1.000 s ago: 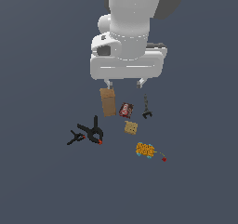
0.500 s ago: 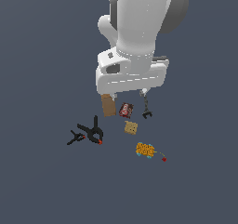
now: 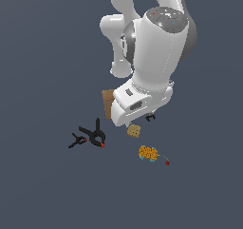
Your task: Pick up a designated object from a clutter of objects.
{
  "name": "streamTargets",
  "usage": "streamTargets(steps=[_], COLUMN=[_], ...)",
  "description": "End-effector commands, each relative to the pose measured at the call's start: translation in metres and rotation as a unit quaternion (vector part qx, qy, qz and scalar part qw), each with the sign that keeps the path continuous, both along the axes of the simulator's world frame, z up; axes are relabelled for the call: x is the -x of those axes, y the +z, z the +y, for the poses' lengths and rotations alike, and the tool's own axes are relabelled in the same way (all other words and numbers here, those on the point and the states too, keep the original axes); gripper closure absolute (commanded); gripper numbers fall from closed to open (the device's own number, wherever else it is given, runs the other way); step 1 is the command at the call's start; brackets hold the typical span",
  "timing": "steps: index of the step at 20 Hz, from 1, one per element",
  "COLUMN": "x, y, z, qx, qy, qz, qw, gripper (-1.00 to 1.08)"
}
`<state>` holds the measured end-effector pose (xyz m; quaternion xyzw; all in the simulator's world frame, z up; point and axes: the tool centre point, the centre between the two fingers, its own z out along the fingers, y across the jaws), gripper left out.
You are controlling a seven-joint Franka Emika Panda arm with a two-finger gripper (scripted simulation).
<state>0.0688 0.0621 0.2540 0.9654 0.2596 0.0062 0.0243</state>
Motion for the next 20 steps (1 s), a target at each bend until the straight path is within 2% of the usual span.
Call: streamTargets(steps=[1,5,9,20], x=[-0.009,-0.022,-0.032,-0.047], y=[-0.018,-0.048,-0.079,-0.157], z=[0.009,0.024,0.039,0.077], qx=[0.001,0.001,0.0,-0.01], qy=[0.042,0.108,0.173,0.322], qz=[0.003,0.007,0.011,0.018], qw=[0.9991,0.9941,0.9849,0.9466], gripper=[-0.92,-0.92,-0.92,-0.92])
